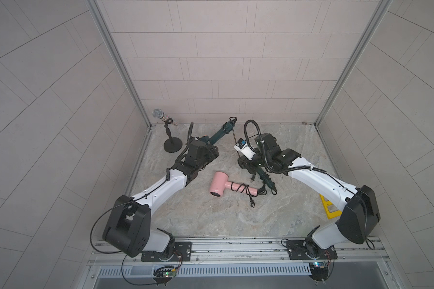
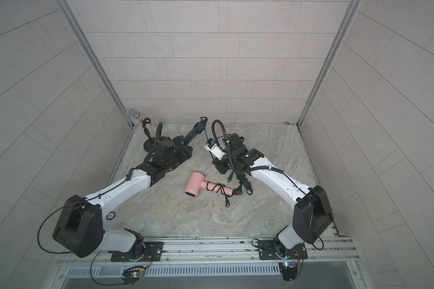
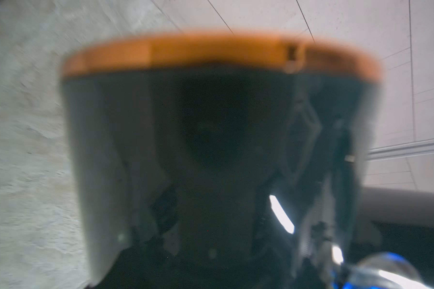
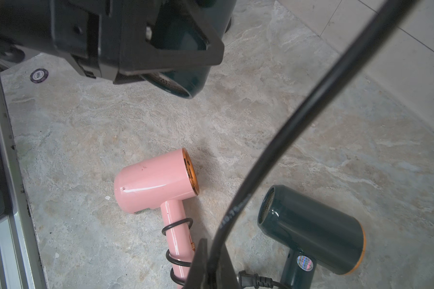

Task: Wrap the cord around the hair dryer
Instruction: Wrap the power cord around the hair dryer.

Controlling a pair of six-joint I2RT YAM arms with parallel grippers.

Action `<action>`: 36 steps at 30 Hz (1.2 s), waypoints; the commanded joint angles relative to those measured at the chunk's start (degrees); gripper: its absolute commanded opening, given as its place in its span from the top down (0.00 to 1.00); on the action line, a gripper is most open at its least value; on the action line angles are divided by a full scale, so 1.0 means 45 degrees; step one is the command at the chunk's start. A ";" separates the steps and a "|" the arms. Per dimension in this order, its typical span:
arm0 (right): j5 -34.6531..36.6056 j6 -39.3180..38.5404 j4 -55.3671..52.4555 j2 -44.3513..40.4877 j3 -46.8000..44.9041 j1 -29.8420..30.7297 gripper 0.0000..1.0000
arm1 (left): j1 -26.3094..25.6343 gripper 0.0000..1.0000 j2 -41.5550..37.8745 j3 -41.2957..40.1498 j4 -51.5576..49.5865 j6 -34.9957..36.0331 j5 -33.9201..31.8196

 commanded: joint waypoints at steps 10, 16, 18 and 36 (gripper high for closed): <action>0.1854 -0.1622 -0.5896 0.0409 0.3860 0.1796 1.00 | -0.0892 1.00 0.1009 0.2177 -0.2216 0.5098 -0.8574; 0.3403 -0.2553 -0.7754 0.1195 0.6401 0.1313 1.00 | -0.1507 1.00 0.1328 0.2093 -0.2163 0.8065 -0.8561; 0.3825 -0.2871 -0.8339 0.1590 0.7261 0.1130 1.00 | -0.1627 1.00 0.1288 0.2090 -0.2361 0.9085 -0.7984; 0.2399 -0.6380 -1.0801 0.2908 1.0464 -0.0449 1.00 | -0.2271 1.00 -0.0505 0.2372 -0.5982 1.3688 0.6062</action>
